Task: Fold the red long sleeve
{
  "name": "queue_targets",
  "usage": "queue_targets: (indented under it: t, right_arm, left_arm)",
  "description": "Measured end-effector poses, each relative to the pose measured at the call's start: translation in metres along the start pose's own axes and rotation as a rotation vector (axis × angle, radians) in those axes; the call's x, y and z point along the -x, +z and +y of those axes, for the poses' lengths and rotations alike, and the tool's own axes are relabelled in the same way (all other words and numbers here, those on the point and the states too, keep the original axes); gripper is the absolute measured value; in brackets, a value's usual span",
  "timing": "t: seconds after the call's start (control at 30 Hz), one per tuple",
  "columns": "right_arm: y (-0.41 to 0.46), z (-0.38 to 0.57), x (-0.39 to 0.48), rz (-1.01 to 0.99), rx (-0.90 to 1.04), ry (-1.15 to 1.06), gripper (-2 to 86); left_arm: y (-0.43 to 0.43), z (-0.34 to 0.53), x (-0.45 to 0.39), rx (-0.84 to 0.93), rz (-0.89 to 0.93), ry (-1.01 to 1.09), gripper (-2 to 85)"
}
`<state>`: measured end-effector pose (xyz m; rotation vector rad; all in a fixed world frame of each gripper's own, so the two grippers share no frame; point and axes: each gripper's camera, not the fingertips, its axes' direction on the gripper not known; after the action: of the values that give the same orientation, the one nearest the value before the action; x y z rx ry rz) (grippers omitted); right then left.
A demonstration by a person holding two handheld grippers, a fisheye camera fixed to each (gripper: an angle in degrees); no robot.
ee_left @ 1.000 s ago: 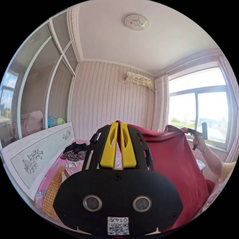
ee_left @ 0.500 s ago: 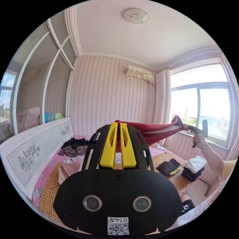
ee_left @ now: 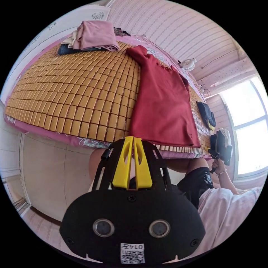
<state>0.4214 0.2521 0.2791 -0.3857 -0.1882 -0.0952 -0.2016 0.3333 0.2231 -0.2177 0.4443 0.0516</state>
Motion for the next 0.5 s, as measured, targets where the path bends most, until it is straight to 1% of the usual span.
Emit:
queue_targets:
  t: [0.03,0.17,0.27,0.3,0.33,0.4,0.43,0.5]
  right_arm:
    - [0.003,-0.005,0.005,0.027,-0.016,-0.001,7.9]
    - [0.016,-0.027,0.018,0.034,-0.072,0.018,10.7]
    - [0.041,-0.049,0.025,0.061,-0.021,0.052,10.9]
    - [0.051,-0.056,0.027,0.058,0.024,0.067,10.2]
    - [0.059,-0.060,0.031,0.046,0.066,0.055,7.5]
    - [0.059,-0.060,0.038,0.074,0.064,0.033,4.3]
    - [0.054,-0.058,0.041,0.071,0.050,0.017,3.1]
    - [0.046,-0.050,0.047,0.064,0.029,-0.003,2.3]
  left_arm:
    - [0.002,-0.008,0.003,-0.012,-0.003,0.000,0.3]
    - [0.020,-0.048,0.011,-0.028,0.023,-0.016,8.1]
    - [0.052,-0.076,0.009,0.054,-0.065,-0.003,9.6]
    - [0.060,-0.081,0.010,0.081,-0.091,0.000,9.1]
    - [0.078,-0.089,0.011,0.158,-0.157,0.004,8.2]
    - [0.085,-0.098,0.008,0.165,-0.218,0.059,6.2]
    - [0.085,-0.102,0.008,0.166,-0.236,0.083,3.7]
    - [0.075,-0.101,0.012,0.115,-0.223,0.100,1.9]
